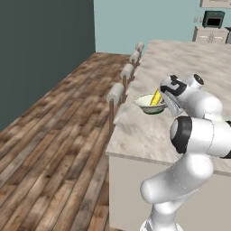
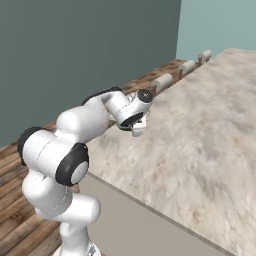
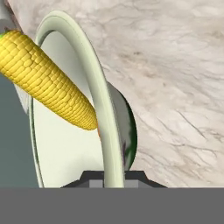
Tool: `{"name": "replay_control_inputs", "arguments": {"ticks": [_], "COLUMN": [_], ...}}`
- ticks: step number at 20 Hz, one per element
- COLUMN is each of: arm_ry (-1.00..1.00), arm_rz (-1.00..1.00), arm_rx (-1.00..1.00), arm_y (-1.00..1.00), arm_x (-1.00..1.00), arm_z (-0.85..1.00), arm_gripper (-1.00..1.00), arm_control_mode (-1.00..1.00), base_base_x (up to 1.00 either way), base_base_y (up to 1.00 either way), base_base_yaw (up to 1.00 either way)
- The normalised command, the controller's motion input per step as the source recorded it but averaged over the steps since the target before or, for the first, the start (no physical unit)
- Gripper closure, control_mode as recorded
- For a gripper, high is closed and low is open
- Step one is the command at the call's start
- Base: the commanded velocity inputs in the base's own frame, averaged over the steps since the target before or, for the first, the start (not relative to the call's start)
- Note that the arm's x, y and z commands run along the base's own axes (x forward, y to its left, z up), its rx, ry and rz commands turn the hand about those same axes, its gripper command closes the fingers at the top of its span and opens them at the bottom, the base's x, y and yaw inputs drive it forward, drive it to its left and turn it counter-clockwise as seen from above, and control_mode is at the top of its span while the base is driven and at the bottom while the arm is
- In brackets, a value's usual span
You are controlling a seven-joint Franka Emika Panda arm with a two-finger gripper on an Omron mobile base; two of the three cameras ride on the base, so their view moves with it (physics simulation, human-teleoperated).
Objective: The microwave is finished heating the shrimp and corn. Take the bowl containing the food and place it on the dining counter.
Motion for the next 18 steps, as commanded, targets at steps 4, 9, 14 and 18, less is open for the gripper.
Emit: {"name": "replay_control_inputs", "arguments": {"ticks": [4,9,14,18], "arm_ry": [0.00,0.00,0.00,0.00], "arm_rz": [-0.05,-0.04,-0.04,-0.09], "arm_rx": [0.00,0.00,0.00,0.00], "arm_y": [0.00,0.00,0.00,0.00], "arm_x": [0.42,0.33,0.39,0.69], "arm_z": [-0.64,-0.58,-0.47,-0.42], "arm_gripper": [1.00,1.00,1.00,1.00], "arm_control_mode": [-1.00,-1.00,-1.00,-1.00], "base_base_x": [0.00,0.00,0.00,0.00], "base_base_y": [0.00,0.00,0.00,0.00], "base_base_yaw": [0.00,0.00,0.00,0.00]}}
